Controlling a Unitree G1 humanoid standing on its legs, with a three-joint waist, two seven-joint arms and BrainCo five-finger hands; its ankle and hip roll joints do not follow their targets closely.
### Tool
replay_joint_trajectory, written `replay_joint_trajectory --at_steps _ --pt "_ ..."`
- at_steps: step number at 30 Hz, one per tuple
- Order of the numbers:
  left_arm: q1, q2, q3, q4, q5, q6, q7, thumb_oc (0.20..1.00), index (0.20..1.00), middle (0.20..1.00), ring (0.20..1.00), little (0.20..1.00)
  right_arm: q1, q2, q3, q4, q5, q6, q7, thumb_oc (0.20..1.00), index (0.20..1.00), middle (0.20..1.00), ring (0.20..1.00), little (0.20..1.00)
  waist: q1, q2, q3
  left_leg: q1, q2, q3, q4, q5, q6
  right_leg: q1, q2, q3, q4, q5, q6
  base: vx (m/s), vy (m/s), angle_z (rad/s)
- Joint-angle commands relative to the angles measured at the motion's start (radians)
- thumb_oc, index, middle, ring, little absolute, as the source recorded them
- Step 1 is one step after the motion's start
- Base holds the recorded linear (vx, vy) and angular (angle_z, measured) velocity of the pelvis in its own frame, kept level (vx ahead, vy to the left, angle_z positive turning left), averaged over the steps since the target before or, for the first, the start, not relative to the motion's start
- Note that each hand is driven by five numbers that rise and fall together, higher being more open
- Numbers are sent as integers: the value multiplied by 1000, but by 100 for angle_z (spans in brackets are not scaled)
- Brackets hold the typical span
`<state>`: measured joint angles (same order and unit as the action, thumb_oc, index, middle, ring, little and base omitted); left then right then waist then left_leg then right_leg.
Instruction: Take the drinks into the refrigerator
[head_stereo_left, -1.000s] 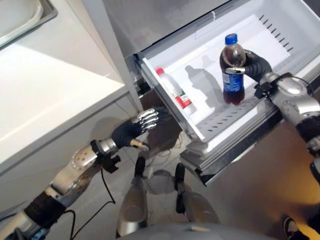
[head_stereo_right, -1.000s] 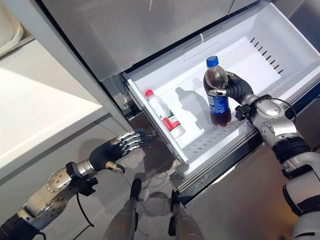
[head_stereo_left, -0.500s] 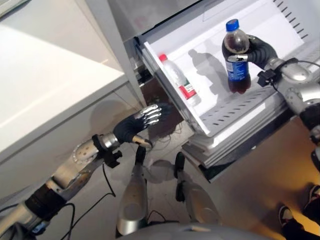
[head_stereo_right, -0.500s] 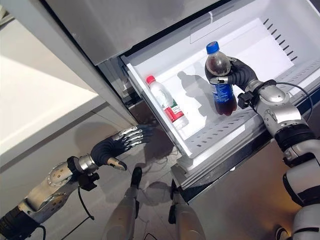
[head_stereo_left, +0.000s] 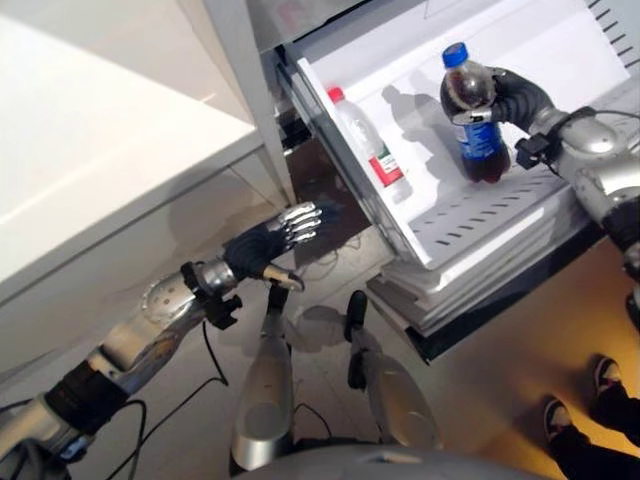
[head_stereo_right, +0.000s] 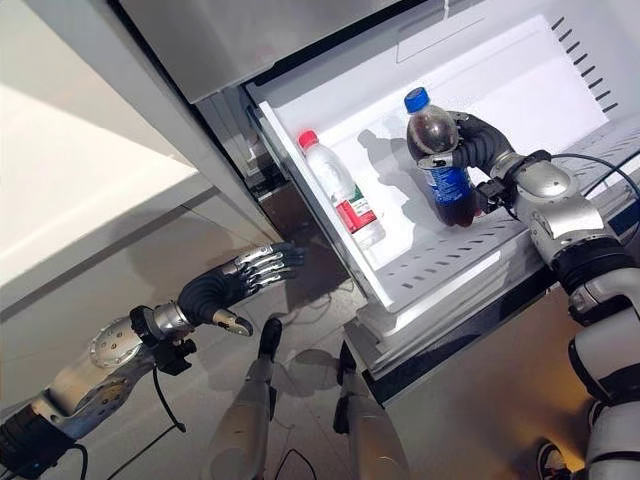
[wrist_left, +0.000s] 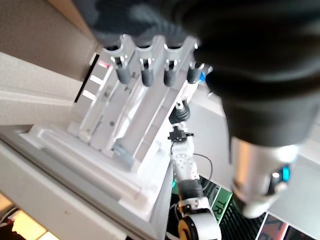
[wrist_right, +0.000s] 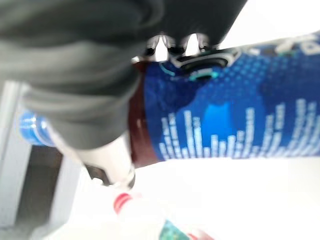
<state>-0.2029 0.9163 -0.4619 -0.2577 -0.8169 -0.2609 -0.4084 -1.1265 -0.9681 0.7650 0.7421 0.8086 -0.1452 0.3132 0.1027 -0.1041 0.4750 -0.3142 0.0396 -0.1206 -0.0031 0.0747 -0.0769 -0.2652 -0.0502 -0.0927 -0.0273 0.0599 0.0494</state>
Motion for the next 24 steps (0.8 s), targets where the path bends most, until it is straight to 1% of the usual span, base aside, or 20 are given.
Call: replay_joint_trajectory --at_steps 1,7,11,15,24 --pt "32 25 20 -126 20 -58 0 1000 1000 1000 1000 1000 -132 -5 39 11 -3 -60 -20 200 200 200 200 200 23 -29 -11 -16 -23 -31 -14 0 68 -101 -9 -28 126 -26 29 0 0 0" --pt "33 26 20 -128 21 -55 2 1000 1000 1000 1000 1000 -140 6 48 15 -24 -60 -25 200 200 200 200 200 25 -30 -5 -15 -21 -36 -17 3 67 -100 -9 -31 123 -25 27 -3 0 1" --pt "26 31 17 -131 25 -56 6 1000 1000 1000 1000 1000 -152 39 44 49 -66 -66 -52 200 200 200 200 200 28 -34 0 -20 -19 -36 -17 2 67 -106 -8 -33 122 -24 26 -6 -1 2" --pt "19 18 13 -127 33 -55 17 1000 1000 1000 1000 1000 -163 83 38 56 -98 -68 -70 200 200 200 200 200 30 -32 6 -20 -19 -34 -18 3 68 -109 -5 -34 123 -24 25 0 0 0" --pt "11 13 9 -130 35 -54 23 1000 1000 1000 1000 1000 -190 118 44 77 -137 -71 -87 200 200 200 200 200 31 -32 9 -23 -20 -36 -19 3 70 -112 -6 -33 123 -23 25 0 0 0"
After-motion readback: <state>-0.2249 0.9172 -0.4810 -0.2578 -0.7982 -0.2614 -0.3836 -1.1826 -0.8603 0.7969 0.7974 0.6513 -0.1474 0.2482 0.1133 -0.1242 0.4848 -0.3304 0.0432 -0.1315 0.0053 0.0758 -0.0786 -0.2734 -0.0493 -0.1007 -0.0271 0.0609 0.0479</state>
